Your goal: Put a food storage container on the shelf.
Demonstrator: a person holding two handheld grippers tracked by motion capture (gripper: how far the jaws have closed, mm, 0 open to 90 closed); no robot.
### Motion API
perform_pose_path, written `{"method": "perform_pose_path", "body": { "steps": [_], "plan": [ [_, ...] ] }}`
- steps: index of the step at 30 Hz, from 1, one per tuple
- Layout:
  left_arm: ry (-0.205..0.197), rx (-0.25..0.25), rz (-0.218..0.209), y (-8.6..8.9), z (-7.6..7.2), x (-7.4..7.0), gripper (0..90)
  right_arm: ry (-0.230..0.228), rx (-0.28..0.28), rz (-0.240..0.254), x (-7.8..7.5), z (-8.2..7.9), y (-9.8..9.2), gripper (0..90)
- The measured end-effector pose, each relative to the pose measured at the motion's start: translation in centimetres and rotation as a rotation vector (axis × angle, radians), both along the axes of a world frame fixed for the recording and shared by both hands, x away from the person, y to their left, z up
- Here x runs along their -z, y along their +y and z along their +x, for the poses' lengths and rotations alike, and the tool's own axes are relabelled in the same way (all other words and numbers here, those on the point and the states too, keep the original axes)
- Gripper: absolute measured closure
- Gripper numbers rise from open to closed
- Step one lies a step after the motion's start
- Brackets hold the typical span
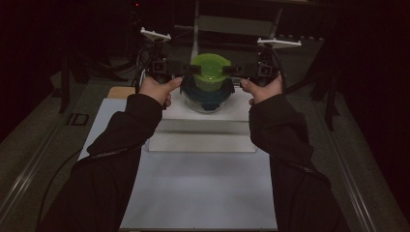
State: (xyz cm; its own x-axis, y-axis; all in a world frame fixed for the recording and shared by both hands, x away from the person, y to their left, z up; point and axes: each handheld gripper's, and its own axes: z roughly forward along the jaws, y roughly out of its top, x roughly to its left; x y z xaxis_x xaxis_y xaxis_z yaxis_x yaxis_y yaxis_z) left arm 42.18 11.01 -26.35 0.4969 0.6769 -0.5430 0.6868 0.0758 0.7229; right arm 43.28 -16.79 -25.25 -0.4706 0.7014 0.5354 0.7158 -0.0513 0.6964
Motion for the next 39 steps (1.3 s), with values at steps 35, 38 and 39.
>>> {"method": "perform_pose_path", "body": {
  "steps": [35,38,39],
  "plan": [
    [-0.320,0.104,-0.033,1.7,-6.0,1.1,0.7,-0.207,-0.132,-0.044,0.7,-4.8,-1.4,20.5],
    [-0.334,0.124,-0.019,1.7,-6.9,1.6,0.7,-0.213,-0.146,-0.047,1.5,-5.6,-1.5,20.5],
    [-0.339,0.130,-0.014,1.6,-7.2,1.8,0.7,-0.213,-0.153,-0.046,1.8,-5.8,-1.5,20.5]
  ]
}}
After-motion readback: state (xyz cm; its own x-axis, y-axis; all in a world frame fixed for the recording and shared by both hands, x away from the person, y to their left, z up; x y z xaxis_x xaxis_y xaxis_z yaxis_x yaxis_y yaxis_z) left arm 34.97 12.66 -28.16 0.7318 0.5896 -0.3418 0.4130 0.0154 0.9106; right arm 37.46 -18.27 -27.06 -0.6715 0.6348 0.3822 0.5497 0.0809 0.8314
